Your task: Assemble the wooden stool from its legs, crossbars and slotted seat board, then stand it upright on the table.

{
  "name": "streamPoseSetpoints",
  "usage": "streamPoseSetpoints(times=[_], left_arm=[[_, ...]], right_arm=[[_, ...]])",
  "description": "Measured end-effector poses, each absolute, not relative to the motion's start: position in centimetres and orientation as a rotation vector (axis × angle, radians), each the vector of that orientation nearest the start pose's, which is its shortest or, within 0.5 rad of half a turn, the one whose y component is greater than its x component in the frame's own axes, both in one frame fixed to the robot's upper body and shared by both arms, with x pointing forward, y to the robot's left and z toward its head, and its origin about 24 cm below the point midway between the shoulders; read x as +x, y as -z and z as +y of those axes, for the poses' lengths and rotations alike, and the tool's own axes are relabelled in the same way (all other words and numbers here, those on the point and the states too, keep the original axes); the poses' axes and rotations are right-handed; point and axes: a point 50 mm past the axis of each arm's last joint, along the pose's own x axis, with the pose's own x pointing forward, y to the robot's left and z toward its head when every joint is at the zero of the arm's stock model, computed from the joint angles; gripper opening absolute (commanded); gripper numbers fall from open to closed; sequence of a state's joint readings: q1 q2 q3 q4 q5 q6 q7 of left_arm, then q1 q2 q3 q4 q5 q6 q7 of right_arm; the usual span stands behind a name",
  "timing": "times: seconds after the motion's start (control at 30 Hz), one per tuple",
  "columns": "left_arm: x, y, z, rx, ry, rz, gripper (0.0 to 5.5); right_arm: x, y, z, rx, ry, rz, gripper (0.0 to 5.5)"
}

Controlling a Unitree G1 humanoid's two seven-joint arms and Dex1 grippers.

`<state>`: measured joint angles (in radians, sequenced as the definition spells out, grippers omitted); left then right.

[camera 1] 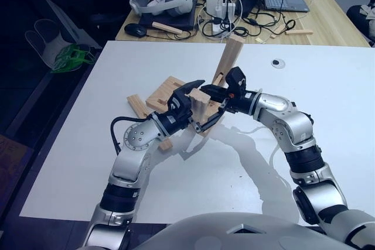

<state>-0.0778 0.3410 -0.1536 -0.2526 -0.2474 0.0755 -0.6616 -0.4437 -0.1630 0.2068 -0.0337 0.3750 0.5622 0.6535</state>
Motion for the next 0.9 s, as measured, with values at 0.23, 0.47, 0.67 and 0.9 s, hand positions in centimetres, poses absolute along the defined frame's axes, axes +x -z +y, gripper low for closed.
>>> streamPoseSetpoints(times=[0.23, 0.47, 0.67, 0.9], left_arm=[[24.7, -10.6, 12.9, 0.153, 0.859, -0.175, 5.10], [25.0, -10.7, 12.7, 0.167, 0.850, -0.188, 5.10], [24.9, -10.5, 12.9, 0.168, 0.844, -0.182, 5.10], [25.0, -10.4, 12.9, 0.160, 0.827, -0.178, 5.10]], right_arm=[[35.5, -21.9, -9.5, 0.127, -0.805, -0.184, 0.24], [40.0, -19.8, -8.2, 0.024, -0.791, 0.110, 0.24], [38.5, -19.7, -8.6, -0.280, -0.860, 0.082, 0.24], [37.7, -19.7, -8.9, -0.073, -0.829, 0.018, 0.24]])
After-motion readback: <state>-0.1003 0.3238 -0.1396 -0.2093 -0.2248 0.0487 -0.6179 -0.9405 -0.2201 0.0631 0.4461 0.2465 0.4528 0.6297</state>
